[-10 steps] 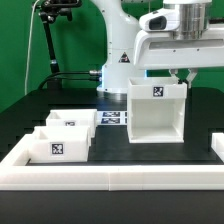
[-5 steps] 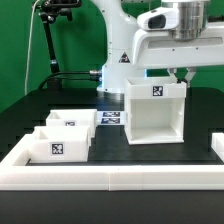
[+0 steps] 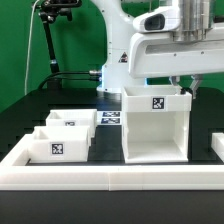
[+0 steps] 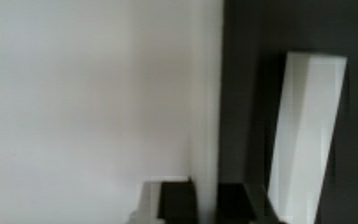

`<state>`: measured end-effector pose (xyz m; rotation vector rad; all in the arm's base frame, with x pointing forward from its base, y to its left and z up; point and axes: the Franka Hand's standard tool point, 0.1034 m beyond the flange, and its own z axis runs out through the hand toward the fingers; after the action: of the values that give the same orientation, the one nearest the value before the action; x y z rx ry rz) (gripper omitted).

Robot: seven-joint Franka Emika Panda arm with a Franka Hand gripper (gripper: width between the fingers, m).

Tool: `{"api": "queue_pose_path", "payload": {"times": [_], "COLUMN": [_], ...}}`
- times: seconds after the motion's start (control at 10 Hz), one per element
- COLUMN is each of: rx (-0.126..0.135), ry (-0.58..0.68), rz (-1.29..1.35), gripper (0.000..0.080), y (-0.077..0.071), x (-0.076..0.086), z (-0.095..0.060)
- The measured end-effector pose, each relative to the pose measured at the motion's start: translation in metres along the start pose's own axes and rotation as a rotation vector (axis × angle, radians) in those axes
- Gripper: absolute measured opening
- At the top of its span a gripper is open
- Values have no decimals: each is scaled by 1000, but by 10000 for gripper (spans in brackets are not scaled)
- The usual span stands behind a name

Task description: Assemble drawer

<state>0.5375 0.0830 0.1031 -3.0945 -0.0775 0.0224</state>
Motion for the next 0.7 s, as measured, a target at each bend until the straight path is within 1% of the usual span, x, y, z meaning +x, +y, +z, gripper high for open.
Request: {"api": "queue_pose_path", "payload": {"times": [0.1,0.3,0.4,0.7], "rx": [2,5,8,11], "ry": [22,31,33,37], "rz": [-6,18,59,97], "gripper": [38,38,38,38], "y": [2,5,3,1], "x": [15,35,42,43], "z": [0,-3,-2,-2]}}
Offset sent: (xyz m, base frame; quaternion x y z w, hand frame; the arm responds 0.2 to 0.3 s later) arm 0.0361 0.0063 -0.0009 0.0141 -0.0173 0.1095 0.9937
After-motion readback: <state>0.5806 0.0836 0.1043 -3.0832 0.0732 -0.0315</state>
